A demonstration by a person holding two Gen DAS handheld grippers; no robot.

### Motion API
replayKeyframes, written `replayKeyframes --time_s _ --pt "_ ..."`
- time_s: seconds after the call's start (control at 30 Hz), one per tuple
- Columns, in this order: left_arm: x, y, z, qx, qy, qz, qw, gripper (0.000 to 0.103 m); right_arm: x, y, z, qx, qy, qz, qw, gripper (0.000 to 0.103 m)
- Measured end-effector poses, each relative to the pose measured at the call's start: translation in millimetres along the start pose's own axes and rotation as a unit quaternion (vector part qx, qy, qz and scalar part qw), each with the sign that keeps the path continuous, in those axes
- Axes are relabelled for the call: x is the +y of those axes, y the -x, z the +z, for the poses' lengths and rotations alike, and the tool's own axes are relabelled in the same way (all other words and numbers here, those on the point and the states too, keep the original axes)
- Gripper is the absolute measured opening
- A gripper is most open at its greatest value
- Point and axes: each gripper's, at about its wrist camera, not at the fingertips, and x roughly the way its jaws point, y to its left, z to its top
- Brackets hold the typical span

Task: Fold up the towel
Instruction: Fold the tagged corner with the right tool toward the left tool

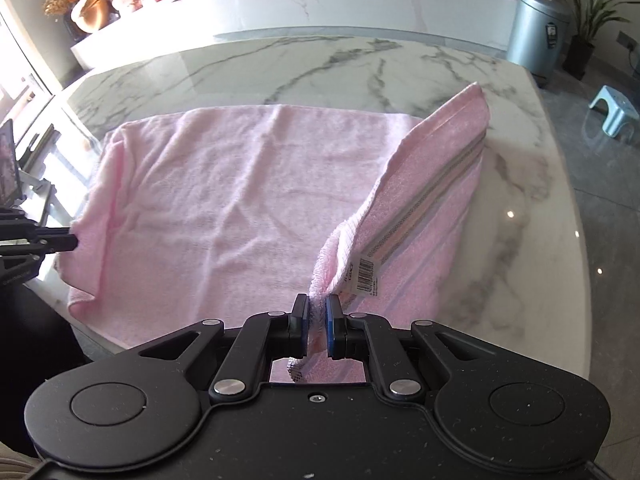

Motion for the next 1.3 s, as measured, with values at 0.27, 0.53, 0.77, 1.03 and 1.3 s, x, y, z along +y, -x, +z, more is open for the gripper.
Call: replayKeyframes --time_s 0.27,0.53,0.77,1.03,1.3 --pt "5 -2 -4 0.004 0.004 -0.002 1.0000 0.004 53 -16 12 0.000 0.033 0.075 0.997 0.007" --pt "15 -4 -12 -0.011 0.026 -0.068 0.9972 0.004 92 -53 15 -0.003 0.020 0.130 0.991 0.007" --pt "-9 -4 -5 -0.029 -0.018 -0.116 0.9927 0.004 90 -80 31 0.014 0.009 0.134 0.991 0.007" --pt "-17 -17 -7 -0.019 -0.021 -0.124 0.9918 0.005 90 -97 39 0.029 0.016 0.113 0.993 0.007" --pt "-23 -19 -11 -0.015 -0.031 -0.122 0.9920 0.006 96 -94 25 0.027 0.014 0.106 0.994 0.011"
